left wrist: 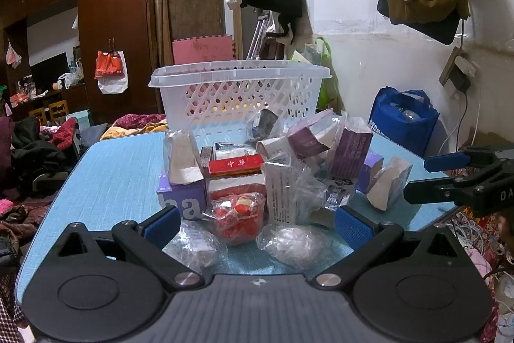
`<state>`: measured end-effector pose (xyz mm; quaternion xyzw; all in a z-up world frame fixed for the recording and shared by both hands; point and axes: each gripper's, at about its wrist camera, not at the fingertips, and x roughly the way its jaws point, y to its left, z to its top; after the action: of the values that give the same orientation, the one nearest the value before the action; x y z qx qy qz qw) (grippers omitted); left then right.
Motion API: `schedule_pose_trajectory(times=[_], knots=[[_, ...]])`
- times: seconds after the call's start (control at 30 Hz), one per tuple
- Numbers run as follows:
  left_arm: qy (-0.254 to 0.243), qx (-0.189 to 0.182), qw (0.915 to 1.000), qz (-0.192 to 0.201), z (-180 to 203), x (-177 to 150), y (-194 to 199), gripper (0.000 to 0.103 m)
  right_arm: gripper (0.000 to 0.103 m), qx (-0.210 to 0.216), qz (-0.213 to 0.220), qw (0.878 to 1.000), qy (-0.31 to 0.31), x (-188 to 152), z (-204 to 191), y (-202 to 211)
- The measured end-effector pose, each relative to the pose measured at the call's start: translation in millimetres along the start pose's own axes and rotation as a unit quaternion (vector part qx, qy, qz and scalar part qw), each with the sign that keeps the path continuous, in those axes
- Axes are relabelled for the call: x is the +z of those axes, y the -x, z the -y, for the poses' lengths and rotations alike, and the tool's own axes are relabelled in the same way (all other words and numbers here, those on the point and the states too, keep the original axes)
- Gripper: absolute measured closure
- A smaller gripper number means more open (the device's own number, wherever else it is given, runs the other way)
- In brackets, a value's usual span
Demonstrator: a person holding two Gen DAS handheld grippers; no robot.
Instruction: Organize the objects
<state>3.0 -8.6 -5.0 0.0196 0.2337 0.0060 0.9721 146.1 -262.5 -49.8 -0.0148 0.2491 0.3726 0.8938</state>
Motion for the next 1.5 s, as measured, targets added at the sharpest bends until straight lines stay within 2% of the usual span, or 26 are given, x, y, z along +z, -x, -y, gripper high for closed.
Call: schedule_pose_trajectory(times=[1.07,1.5], knots=[[-0.017,-0.003,0.9999,0.0,4.3,-1.7,1.0,0.0,0.0,0.002,0.0,1.0,0.001,-0.5,-1.1,-0.6],[-0.033,0.012,0.9994,0.006,8.5,-2.2,1.1,0.0,0.0,0.002,0.0,1.0,0.001,-0.3,-0.7,-0.4]])
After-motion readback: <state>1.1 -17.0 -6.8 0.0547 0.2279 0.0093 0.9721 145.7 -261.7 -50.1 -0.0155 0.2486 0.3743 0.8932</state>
